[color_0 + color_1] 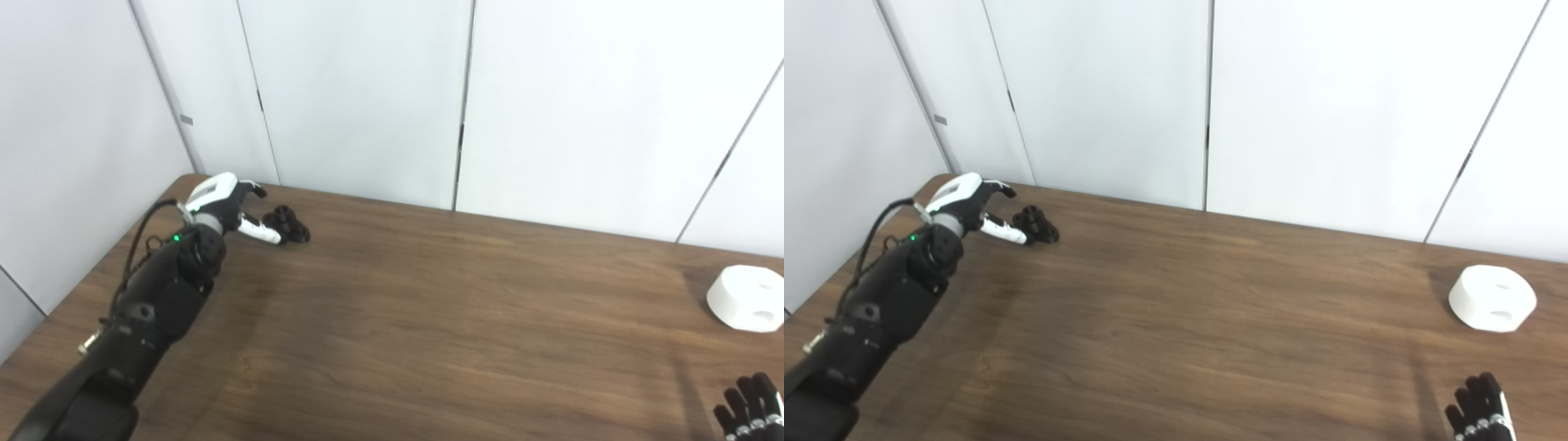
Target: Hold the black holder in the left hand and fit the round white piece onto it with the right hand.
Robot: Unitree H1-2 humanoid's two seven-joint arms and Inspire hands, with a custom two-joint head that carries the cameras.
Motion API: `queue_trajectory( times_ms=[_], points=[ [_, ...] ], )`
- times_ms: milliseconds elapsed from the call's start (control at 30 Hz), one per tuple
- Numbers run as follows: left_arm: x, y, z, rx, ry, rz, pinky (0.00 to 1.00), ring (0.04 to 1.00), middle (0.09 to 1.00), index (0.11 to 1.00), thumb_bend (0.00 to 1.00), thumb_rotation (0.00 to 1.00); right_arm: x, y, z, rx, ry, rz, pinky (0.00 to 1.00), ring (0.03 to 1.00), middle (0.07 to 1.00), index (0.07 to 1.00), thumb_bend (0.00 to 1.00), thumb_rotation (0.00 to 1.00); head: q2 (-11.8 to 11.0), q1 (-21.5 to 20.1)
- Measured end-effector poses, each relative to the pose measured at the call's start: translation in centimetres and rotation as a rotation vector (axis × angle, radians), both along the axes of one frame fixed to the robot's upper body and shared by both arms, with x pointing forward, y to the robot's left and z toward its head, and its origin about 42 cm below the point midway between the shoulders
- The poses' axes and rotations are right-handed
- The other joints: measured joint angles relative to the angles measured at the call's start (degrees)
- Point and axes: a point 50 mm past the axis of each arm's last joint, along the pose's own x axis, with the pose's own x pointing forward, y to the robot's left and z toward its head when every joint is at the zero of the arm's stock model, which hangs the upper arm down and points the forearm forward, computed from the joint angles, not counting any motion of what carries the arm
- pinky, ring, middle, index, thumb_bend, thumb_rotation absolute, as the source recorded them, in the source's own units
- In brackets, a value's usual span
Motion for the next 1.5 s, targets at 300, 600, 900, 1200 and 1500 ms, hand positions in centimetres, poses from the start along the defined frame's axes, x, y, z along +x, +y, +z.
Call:
queue_trajectory(
  times_ms=[300, 600, 900, 1200, 1500],
  points=[
    [0.5, -0.6, -0.9, 0.006, 0.042, -0.014, 1.00, 0.994, 0.930, 0.793, 1.00, 0.24, 0.0, 0.0, 0.1, -0.003, -0.002, 0.000, 1.00, 1.000, 1.000, 1.000, 0.70, 0.99, 0.1, -0.5],
    [0.6, -0.4, -1.8, 0.006, 0.069, -0.026, 1.00, 1.000, 0.935, 0.785, 1.00, 0.22, -0.1, 0.0, 0.0, -0.004, -0.004, -0.002, 1.00, 1.000, 1.000, 1.000, 0.71, 0.99, 0.1, -0.9],
    [1.3, -0.6, -1.8, 0.008, 0.083, -0.027, 1.00, 1.000, 0.942, 0.789, 1.00, 0.21, -0.1, 0.0, 0.0, -0.001, -0.005, -0.001, 1.00, 1.000, 1.000, 1.000, 0.70, 0.98, 0.0, -1.1],
    [1.6, -0.9, -2.6, -0.024, 0.098, -0.046, 1.00, 1.000, 0.938, 0.796, 1.00, 0.18, -0.2, 0.0, 0.0, 0.002, 0.002, -0.006, 1.00, 1.000, 0.998, 1.000, 0.68, 0.99, 0.0, -1.5],
    [2.1, -1.5, -2.5, -0.041, 0.093, -0.058, 1.00, 1.000, 0.944, 0.798, 0.99, 0.16, -0.3, 0.0, 0.0, 0.001, 0.006, -0.009, 1.00, 1.000, 0.999, 1.000, 0.66, 1.00, 0.0, -1.7]
  ],
)
